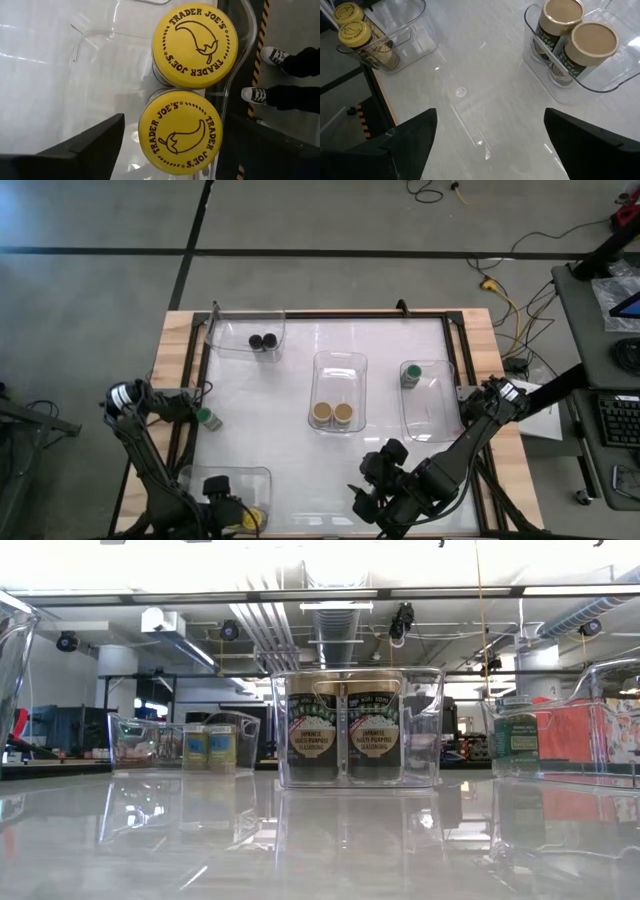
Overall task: Sort spices by type
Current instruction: Put the green seasoning bottle into the middle right transparent bin
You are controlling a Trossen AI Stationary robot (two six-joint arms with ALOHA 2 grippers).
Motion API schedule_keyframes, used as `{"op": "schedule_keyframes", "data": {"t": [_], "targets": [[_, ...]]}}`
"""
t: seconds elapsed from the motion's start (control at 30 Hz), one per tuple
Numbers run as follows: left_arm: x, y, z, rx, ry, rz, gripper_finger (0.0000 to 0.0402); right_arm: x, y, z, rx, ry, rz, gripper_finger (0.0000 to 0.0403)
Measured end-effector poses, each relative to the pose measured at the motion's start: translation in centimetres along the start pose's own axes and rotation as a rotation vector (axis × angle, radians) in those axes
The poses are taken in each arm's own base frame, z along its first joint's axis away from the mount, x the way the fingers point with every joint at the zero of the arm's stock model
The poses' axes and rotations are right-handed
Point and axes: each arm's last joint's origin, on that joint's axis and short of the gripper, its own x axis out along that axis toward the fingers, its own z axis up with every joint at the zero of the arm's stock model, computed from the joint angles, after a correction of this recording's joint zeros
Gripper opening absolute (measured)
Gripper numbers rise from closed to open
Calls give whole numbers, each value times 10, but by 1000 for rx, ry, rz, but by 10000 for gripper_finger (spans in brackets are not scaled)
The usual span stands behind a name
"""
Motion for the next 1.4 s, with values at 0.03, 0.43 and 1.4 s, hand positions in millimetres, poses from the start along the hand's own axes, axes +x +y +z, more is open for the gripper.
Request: {"op": "schedule_keyframes", "data": {"t": [0.03,0.43,1.4], "targets": [[-2,0,0,-2,-1,-5,333,0,0,0,-1,0,0,359],[-38,-2,8,48,21,-81,339,0,0,0,-16,0,0,359],[-109,174,12,-272,29,263,339,4,8,-17,-22,-43,57,359]]}}
